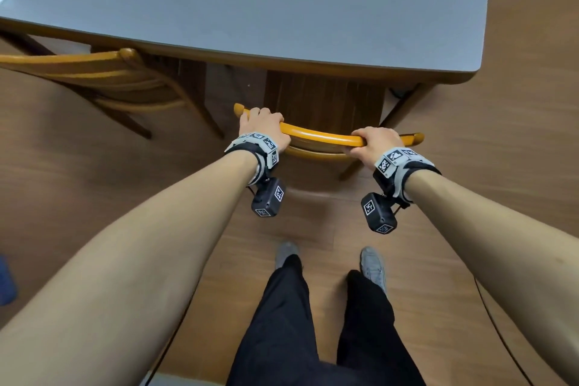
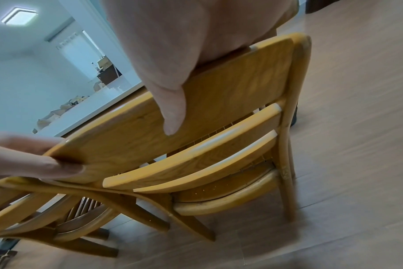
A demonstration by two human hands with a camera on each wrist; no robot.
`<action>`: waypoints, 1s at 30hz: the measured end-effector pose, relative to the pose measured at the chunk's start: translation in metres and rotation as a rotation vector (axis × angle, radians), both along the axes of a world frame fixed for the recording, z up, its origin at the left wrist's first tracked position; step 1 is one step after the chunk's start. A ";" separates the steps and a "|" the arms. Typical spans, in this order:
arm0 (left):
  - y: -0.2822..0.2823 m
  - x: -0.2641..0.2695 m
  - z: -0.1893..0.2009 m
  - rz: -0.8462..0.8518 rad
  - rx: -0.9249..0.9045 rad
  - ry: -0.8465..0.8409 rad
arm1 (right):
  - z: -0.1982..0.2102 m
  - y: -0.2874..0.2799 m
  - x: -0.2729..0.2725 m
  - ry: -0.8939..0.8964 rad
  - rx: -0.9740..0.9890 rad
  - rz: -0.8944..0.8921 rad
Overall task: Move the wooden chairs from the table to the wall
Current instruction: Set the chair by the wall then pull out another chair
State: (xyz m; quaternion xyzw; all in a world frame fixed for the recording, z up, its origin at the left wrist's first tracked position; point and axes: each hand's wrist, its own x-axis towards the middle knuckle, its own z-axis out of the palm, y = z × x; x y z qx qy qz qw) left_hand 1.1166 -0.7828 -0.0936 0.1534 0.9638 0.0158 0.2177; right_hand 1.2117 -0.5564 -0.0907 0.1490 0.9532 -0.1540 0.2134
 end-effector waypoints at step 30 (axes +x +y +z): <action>0.100 0.316 -0.001 0.797 0.007 0.046 | 0.000 0.099 0.129 -0.007 0.005 0.785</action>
